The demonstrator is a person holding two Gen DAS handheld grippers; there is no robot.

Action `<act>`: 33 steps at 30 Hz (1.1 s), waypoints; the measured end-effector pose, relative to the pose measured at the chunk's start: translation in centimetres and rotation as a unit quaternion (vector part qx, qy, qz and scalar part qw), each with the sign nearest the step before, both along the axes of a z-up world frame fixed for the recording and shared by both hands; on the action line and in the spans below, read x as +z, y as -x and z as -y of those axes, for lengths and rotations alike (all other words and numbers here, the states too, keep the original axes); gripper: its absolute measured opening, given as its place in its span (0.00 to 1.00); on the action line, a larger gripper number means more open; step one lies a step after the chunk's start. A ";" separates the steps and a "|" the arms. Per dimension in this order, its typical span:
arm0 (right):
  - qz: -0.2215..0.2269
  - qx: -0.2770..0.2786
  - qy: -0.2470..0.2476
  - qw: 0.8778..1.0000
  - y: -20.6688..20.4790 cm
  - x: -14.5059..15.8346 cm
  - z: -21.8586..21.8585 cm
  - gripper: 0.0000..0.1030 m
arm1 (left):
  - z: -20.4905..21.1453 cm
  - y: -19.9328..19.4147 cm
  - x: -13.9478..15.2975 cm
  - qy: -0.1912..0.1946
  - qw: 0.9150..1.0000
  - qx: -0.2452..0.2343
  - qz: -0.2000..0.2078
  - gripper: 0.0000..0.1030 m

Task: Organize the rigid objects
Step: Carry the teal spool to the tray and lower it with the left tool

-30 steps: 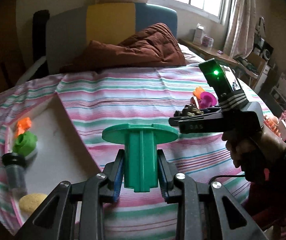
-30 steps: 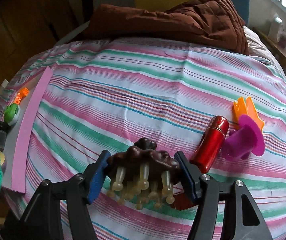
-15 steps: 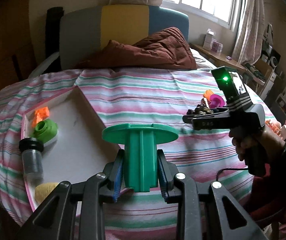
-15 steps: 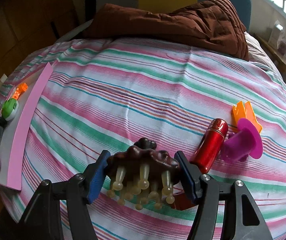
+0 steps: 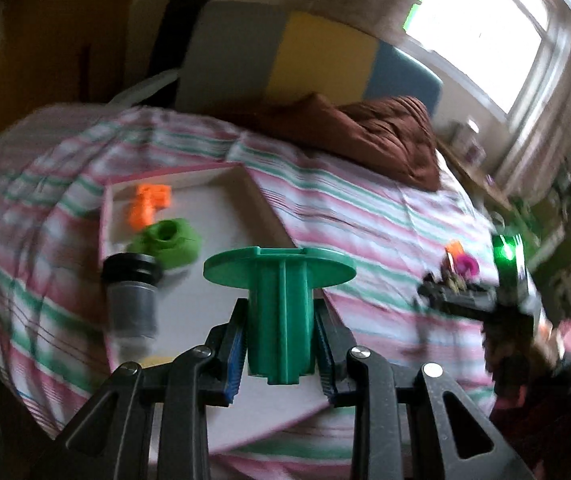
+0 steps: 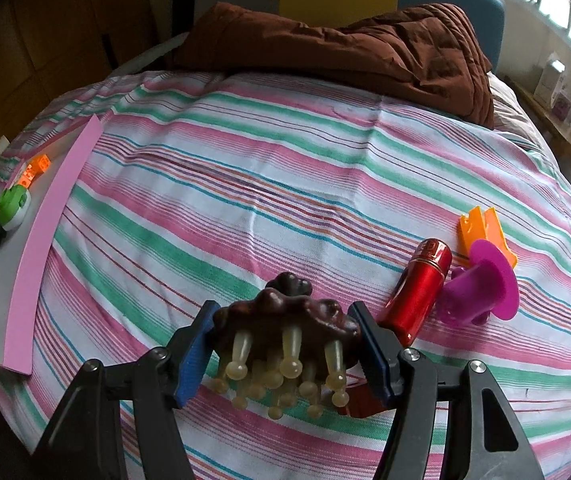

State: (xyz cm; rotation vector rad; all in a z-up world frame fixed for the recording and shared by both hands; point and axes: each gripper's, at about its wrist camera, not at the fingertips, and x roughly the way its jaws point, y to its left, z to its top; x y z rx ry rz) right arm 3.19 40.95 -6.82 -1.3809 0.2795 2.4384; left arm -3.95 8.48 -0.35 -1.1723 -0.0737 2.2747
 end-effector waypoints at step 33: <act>0.005 0.001 0.000 1.000 0.4 -0.1 0.1 0.64 | -5.8 18.8 -7.6 0.083 0.991 0.063 0.087 0.38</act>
